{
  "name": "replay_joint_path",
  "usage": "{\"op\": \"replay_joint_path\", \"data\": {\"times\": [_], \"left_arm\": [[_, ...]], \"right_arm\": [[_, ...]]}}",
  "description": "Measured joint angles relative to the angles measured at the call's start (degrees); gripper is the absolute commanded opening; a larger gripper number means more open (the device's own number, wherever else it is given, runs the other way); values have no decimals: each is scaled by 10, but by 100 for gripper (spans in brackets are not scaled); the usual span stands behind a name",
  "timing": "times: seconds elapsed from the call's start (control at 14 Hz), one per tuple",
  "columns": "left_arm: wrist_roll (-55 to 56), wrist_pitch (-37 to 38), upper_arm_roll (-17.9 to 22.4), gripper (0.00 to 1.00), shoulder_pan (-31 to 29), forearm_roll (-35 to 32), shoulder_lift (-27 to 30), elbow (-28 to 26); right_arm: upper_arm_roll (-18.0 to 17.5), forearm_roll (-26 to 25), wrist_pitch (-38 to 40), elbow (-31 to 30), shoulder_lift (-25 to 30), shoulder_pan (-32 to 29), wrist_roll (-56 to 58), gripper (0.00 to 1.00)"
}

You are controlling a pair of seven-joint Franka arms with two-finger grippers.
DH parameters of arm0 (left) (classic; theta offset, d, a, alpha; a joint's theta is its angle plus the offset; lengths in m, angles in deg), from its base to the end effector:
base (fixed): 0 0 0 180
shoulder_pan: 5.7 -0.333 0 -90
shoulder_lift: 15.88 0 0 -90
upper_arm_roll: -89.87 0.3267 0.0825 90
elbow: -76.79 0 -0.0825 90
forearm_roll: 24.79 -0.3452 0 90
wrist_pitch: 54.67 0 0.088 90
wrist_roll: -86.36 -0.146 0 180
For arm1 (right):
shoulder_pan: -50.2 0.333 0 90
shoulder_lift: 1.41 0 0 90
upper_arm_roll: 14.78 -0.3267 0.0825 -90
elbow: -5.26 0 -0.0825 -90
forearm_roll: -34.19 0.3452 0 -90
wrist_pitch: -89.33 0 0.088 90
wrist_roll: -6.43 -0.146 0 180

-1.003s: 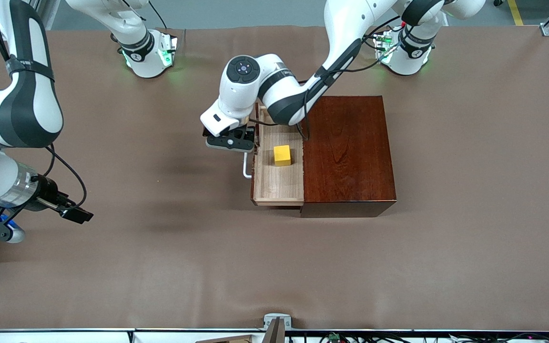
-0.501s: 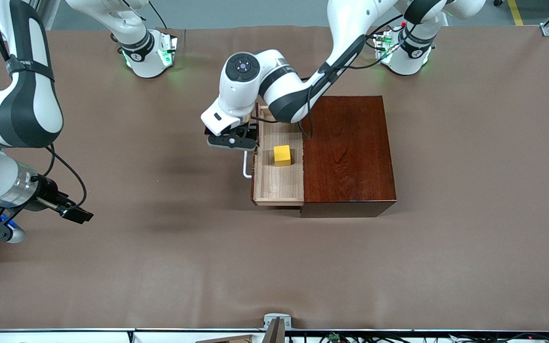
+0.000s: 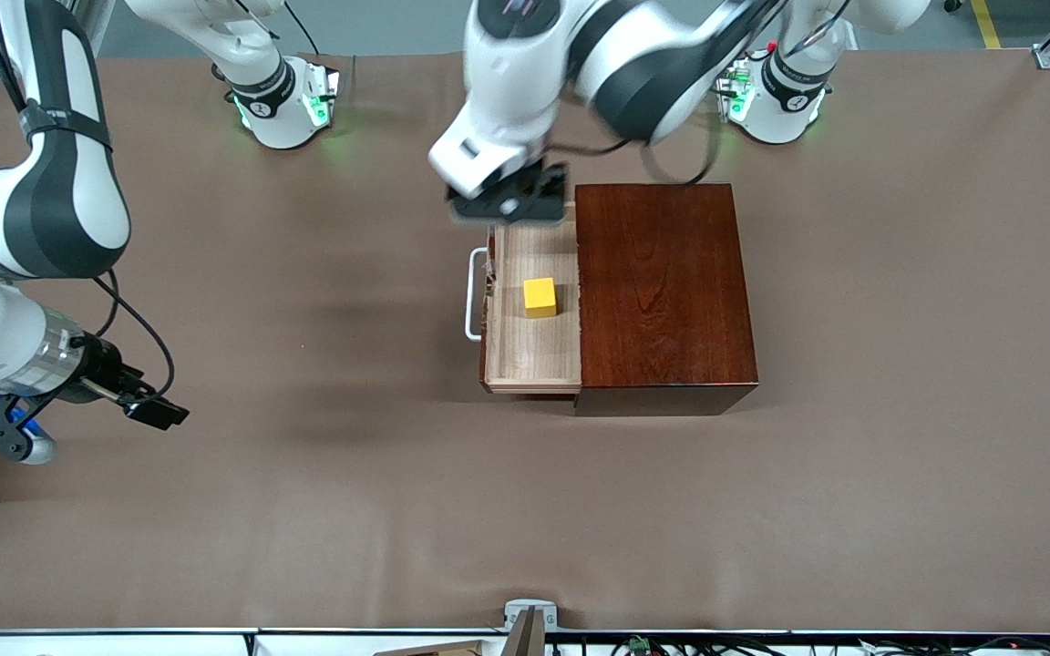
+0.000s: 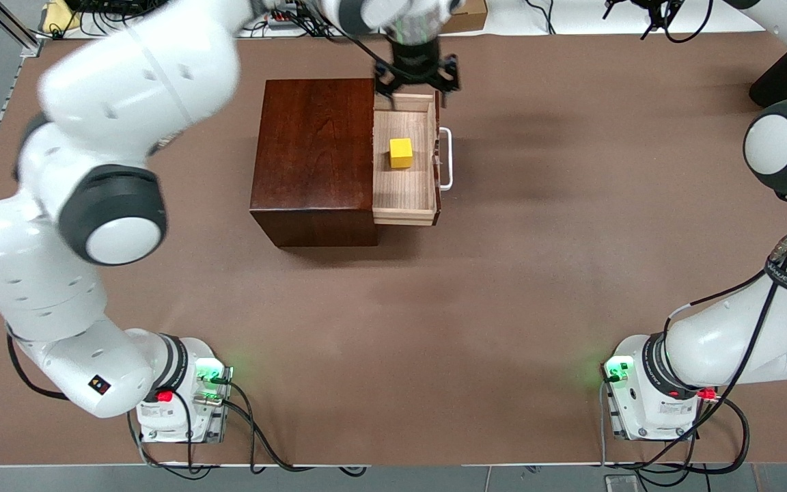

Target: Open drawer, take yellow block, close drawer

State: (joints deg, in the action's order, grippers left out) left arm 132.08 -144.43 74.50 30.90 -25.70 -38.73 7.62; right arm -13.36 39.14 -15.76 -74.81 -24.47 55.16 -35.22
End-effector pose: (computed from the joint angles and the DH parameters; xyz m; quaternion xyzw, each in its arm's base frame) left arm 0.4159 -0.4743 0.5298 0.9979 -0.0452 -0.0414 0.0191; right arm 0.6498 0.0529 0.4607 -0.9413 0.3351 -0.0016 0.0408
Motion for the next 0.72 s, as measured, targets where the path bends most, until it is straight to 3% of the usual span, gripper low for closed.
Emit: {"op": "replay_joint_path", "data": {"times": [0.29, 0.72], "left_arm": [[-179, 114, 5, 100, -114, -9, 90, -21], [-303, 116, 5, 100, -323, -8, 154, -84]], "right_arm": [[-2, 4, 2, 5, 2, 44, -107, 100], [-5, 5, 15, 13, 5, 136, -306, 100]]}}
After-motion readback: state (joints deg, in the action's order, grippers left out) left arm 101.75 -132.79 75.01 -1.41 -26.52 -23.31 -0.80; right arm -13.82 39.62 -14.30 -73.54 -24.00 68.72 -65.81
